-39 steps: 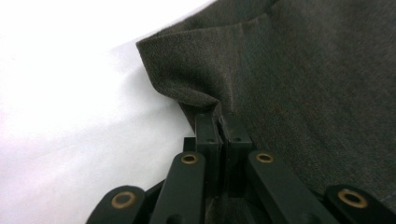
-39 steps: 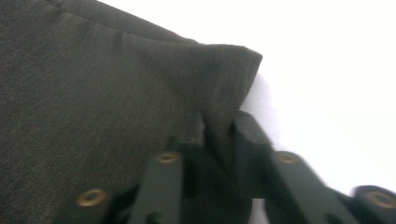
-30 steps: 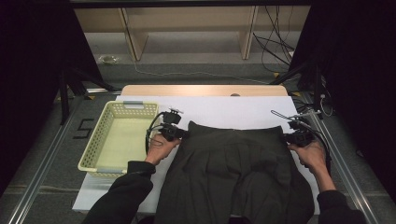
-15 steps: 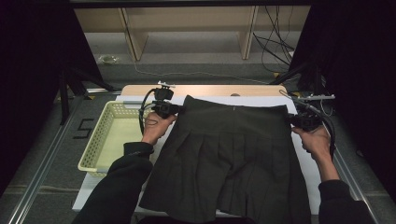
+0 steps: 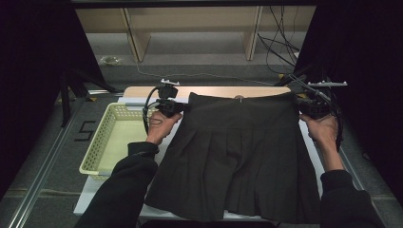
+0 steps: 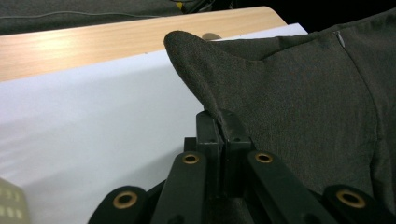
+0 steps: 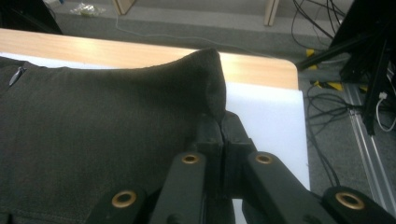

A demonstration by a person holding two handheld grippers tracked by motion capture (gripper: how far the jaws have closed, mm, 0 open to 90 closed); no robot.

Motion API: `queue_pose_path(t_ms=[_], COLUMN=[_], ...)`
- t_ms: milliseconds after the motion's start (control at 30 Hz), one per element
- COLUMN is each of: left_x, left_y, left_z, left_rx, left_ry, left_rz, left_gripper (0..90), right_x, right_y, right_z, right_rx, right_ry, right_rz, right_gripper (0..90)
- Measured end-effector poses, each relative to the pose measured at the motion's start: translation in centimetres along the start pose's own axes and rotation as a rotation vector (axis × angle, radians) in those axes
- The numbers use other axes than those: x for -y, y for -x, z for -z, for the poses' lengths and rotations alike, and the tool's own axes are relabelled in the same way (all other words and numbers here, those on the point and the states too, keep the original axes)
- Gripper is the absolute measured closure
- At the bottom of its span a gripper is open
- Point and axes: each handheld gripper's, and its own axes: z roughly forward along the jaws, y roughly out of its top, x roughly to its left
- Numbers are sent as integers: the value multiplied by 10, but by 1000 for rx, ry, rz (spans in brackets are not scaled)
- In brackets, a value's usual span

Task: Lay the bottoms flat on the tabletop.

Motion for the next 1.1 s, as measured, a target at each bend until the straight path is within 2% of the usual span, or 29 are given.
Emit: queue_pose_path(t_ms=[267, 700, 1000, 1100], left_x=[-6, -15, -31, -27], left_y=[-4, -2, 0, 2], left_z=[6, 10, 23, 19], left_rx=[-16, -14, -19, -19], left_ry=[26, 65, 102, 82], left_rz=[9, 8, 1, -9], left_gripper=[877, 874, 875, 875], right_x=[-14, -29, -25, -24], right_y=[-10, -12, -13, -14], right_z=[-1, -1, -8, -10], right_rx=[15, 48, 41, 50], right_ry=[19, 52, 40, 36], right_rz=[25, 26, 17, 20], right_gripper=[889, 887, 881, 884])
